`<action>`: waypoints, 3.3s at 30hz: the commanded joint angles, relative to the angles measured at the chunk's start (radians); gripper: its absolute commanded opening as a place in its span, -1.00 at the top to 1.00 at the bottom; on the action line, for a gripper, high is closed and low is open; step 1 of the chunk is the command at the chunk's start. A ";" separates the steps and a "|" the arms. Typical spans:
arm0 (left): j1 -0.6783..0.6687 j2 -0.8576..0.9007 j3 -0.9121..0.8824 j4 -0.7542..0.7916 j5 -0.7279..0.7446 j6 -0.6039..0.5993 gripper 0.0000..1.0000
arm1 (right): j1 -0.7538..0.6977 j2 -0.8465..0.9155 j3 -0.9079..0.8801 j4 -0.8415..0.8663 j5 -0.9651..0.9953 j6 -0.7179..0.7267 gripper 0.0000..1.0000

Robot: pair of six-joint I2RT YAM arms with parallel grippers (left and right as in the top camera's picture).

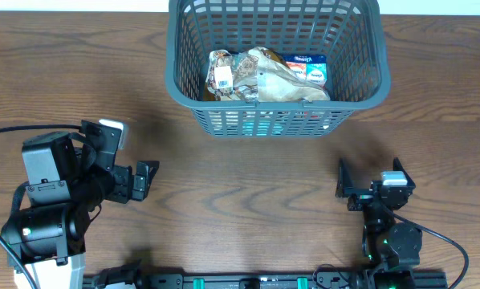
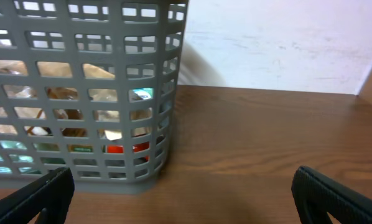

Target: Pack container

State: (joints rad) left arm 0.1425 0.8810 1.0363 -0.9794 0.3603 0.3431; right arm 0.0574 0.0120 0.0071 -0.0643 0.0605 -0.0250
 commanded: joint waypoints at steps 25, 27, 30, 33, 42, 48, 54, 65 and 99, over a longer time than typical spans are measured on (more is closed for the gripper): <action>0.004 0.000 -0.002 0.000 0.010 -0.005 -0.97 | -0.010 -0.006 -0.002 -0.004 0.011 0.021 -0.98; 0.004 -0.010 -0.002 0.000 0.010 -0.005 -0.97 | -0.010 -0.006 -0.002 -0.004 0.011 0.021 -0.99; 0.003 -0.058 -0.002 0.008 -0.032 0.037 -0.97 | -0.010 -0.006 -0.002 -0.004 0.011 0.021 -0.99; -0.005 -0.135 -0.005 -0.002 -0.051 0.040 -0.97 | -0.010 -0.006 -0.002 -0.004 0.011 0.021 -0.99; -0.119 -0.446 -0.277 0.376 -0.059 0.040 -0.97 | -0.010 -0.006 -0.002 -0.004 0.011 0.021 -0.98; -0.135 -0.623 -0.596 0.800 -0.060 0.041 -0.97 | -0.010 -0.006 -0.002 -0.004 0.011 0.021 -0.98; -0.135 -0.737 -0.822 1.063 -0.195 0.040 -0.97 | -0.010 -0.006 -0.002 -0.004 0.011 0.021 -0.99; -0.136 -0.851 -1.014 1.078 -0.411 -0.181 -0.97 | -0.010 -0.006 -0.002 -0.004 0.011 0.021 -0.99; -0.251 -0.879 -1.032 0.921 -0.214 -0.396 -0.97 | -0.010 -0.006 -0.002 -0.004 0.011 0.021 -0.99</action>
State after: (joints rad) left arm -0.1032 0.0109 0.0135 -0.0151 0.0982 -0.0708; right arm 0.0517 0.0120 0.0071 -0.0639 0.0608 -0.0174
